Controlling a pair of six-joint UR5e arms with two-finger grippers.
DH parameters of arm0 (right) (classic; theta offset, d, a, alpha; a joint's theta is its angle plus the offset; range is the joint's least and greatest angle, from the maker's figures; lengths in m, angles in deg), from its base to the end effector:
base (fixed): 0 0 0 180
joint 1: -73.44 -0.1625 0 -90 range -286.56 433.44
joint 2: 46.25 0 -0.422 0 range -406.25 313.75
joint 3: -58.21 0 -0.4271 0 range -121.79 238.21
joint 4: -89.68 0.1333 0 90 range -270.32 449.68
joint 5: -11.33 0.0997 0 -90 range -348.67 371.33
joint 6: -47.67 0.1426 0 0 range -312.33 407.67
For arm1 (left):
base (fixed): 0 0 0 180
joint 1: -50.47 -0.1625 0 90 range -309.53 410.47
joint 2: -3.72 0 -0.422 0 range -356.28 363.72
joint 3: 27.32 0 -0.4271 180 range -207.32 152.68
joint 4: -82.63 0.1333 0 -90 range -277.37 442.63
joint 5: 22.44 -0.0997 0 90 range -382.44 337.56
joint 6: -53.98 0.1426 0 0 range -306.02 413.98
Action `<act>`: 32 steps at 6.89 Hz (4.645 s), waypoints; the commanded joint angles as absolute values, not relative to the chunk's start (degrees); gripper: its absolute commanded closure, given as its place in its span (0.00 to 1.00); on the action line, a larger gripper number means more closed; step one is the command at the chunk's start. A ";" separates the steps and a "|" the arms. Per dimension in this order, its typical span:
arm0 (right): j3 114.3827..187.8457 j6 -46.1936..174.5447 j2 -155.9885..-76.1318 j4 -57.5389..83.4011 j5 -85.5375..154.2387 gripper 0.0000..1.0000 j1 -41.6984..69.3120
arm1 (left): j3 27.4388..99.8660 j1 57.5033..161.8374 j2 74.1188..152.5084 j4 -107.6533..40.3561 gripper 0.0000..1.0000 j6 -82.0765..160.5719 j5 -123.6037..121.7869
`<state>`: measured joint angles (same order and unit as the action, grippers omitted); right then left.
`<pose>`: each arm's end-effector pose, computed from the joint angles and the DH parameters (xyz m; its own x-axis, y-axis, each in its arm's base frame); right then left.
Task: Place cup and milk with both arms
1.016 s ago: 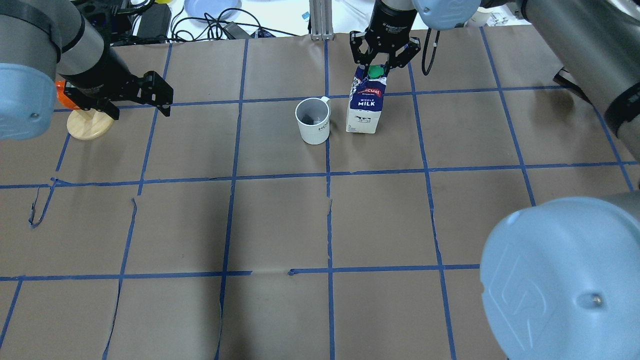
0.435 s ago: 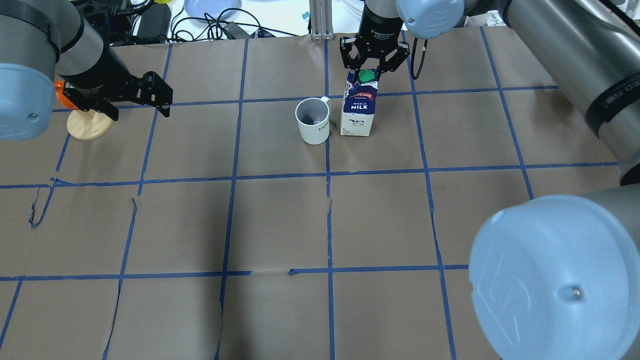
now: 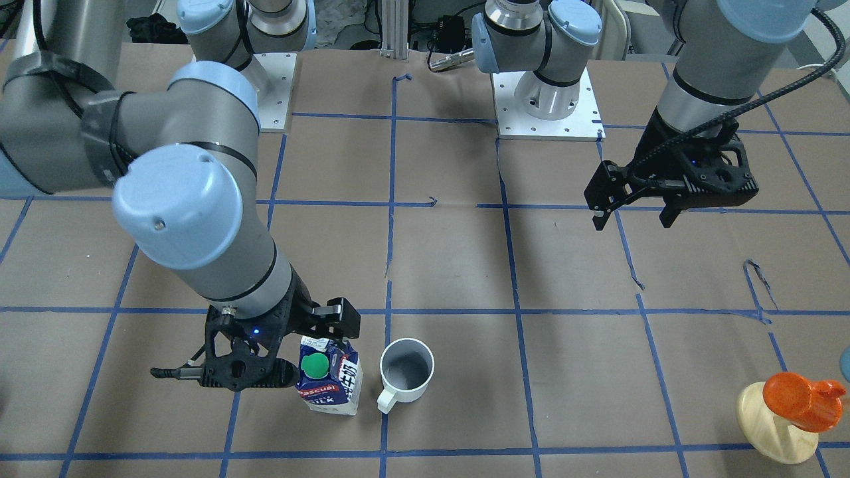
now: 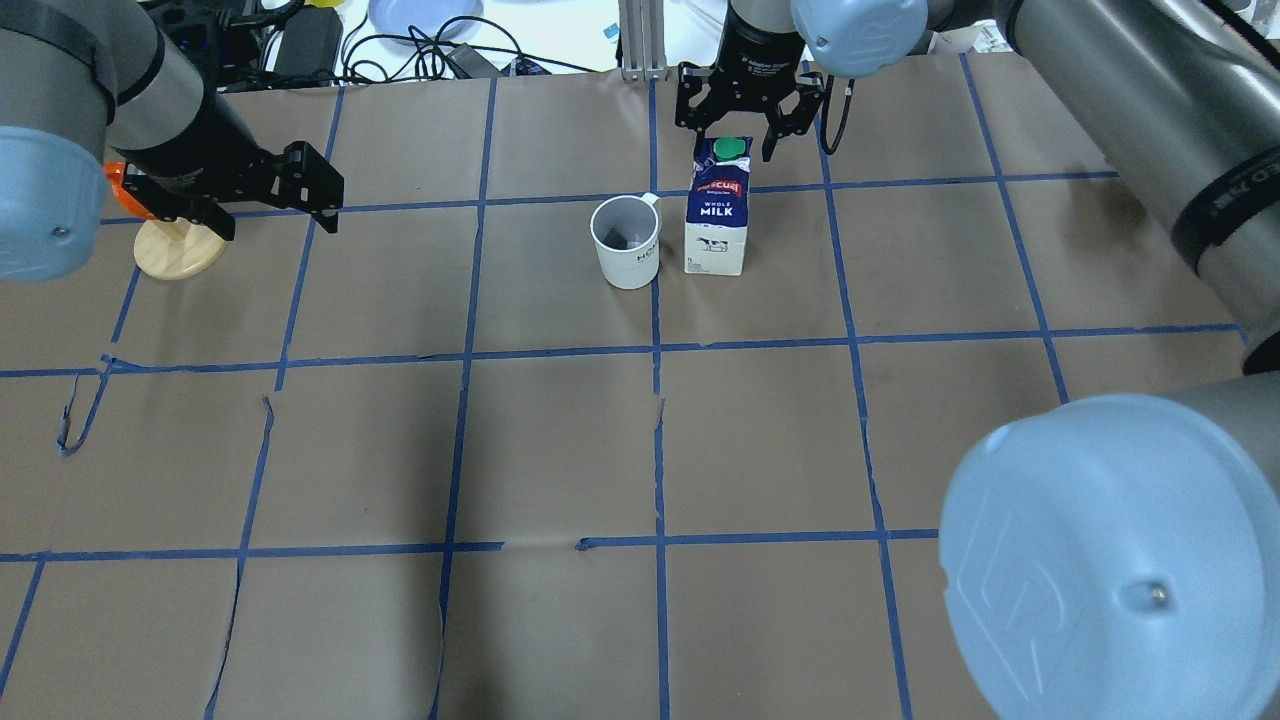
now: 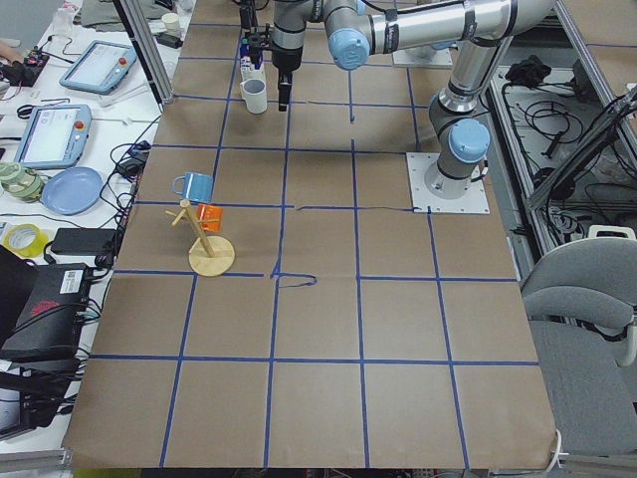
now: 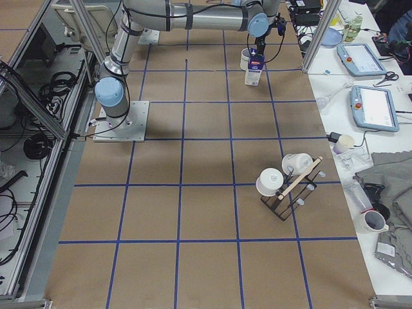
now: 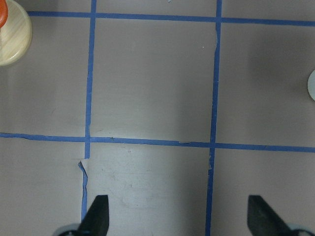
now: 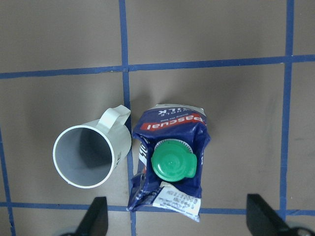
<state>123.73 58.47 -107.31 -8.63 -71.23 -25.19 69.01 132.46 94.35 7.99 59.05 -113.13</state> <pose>0.2609 -0.7078 0.3642 -0.9898 0.0302 -0.1395 0.0364 0.9985 -0.0417 -0.0539 -0.5610 0.4062 -0.9982 -0.0540 -0.0248 -0.0498 0.9883 -0.1445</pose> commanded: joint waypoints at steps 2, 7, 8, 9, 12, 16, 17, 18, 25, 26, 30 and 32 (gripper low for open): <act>125.26 57.35 -119.51 -0.16 -75.49 0.00 -20.02 | 68.57 132.30 94.07 7.92 0.00 59.08 -112.97; 140.56 50.66 -131.59 -0.76 -76.74 0.00 -17.35 | 68.57 131.95 93.81 7.48 0.00 58.99 -112.71; 140.47 50.75 -131.68 -0.67 -76.65 0.00 -17.35 | 68.48 131.86 93.72 7.48 0.00 58.99 -112.79; 140.47 50.66 -131.68 -0.76 -76.82 0.00 -17.44 | 68.48 131.86 93.72 7.48 0.00 58.99 -112.79; 140.56 50.58 -131.77 -0.32 -76.74 0.00 -17.53 | 68.48 131.86 93.81 7.48 0.00 58.99 -112.79; 140.56 49.78 -131.68 -0.32 -77.88 0.00 -17.44 | 68.40 131.77 93.90 7.49 0.00 58.99 -112.79; 140.56 49.78 -131.68 -0.32 -77.97 0.00 -17.44 | 68.40 131.86 93.29 6.09 0.00 58.99 -112.88; 140.56 49.78 -131.68 -0.32 -77.97 0.00 -17.44 | 68.31 131.86 93.28 5.90 0.00 58.99 -112.88; 140.56 48.38 -131.68 -0.41 -77.88 0.00 -17.62 | 68.39 131.95 93.02 5.81 0.00 58.99 -112.88; 140.56 48.38 -131.68 -0.41 -77.88 0.00 -17.53 | 68.40 131.95 92.93 5.81 0.00 58.99 -112.62; 140.56 47.41 -131.68 -0.41 -77.97 0.00 -17.53 | 68.40 131.95 93.02 5.90 0.00 58.99 -112.27; 140.56 47.32 -131.68 -0.41 -77.97 0.00 -17.53 | 68.39 132.13 93.10 5.99 0.00 58.90 -112.01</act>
<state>140.56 47.43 -131.68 -0.41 -77.96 -17.49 68.37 132.07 92.96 5.91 58.97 -112.28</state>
